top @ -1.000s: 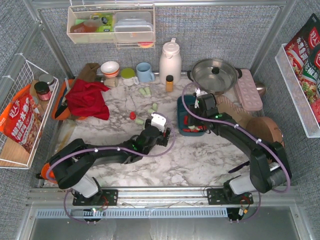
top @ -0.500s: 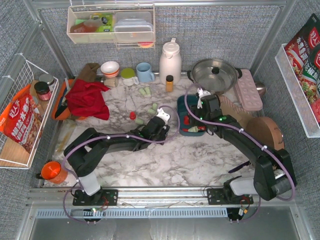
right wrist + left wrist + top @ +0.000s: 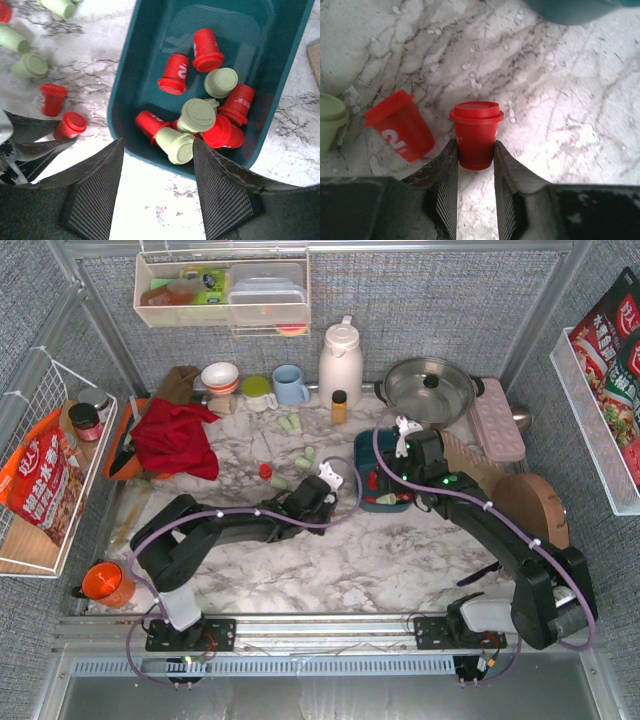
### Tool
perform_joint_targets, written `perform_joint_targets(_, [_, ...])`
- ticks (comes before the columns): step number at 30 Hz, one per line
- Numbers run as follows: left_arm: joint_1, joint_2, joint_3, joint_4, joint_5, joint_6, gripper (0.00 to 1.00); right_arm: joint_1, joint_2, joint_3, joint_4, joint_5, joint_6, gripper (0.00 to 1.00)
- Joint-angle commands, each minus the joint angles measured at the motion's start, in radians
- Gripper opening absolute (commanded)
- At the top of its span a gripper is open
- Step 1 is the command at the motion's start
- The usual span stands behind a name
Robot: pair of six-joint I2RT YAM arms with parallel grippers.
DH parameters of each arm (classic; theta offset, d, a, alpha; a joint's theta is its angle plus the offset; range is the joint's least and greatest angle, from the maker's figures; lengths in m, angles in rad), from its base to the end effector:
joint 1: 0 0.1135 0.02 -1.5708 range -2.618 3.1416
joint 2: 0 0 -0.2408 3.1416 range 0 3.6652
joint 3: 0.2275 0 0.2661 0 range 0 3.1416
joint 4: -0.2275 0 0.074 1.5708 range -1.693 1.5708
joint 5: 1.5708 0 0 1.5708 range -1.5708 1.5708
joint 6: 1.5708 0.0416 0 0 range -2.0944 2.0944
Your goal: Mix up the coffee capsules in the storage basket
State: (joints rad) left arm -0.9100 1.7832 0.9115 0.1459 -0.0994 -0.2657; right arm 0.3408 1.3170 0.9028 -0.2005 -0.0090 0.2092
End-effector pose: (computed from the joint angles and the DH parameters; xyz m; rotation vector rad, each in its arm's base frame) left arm 0.2302 -0.2895 0.1125 0.6917 2.2378 -0.4869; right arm 0.2972 0.1058 0.2305 -0.1500 2.1985 0.3196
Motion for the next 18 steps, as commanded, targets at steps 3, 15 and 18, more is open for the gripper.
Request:
perform_joint_targets(3, [-0.007,-0.117,-0.095,0.179,0.046,0.079,0.3,0.0,-0.076,-0.001,-0.007,-0.151,0.053,0.64])
perform_joint_targets(15, [-0.097,-0.264,-0.247,0.638,0.117,0.229,0.3,0.024,-0.166,-0.027,0.055,-0.448,0.196,0.73])
perform_joint_targets(18, [-0.11,-0.272,-0.245,0.667,0.113,0.236,0.3,0.029,-0.175,-0.031,0.052,-0.463,0.203,0.73])
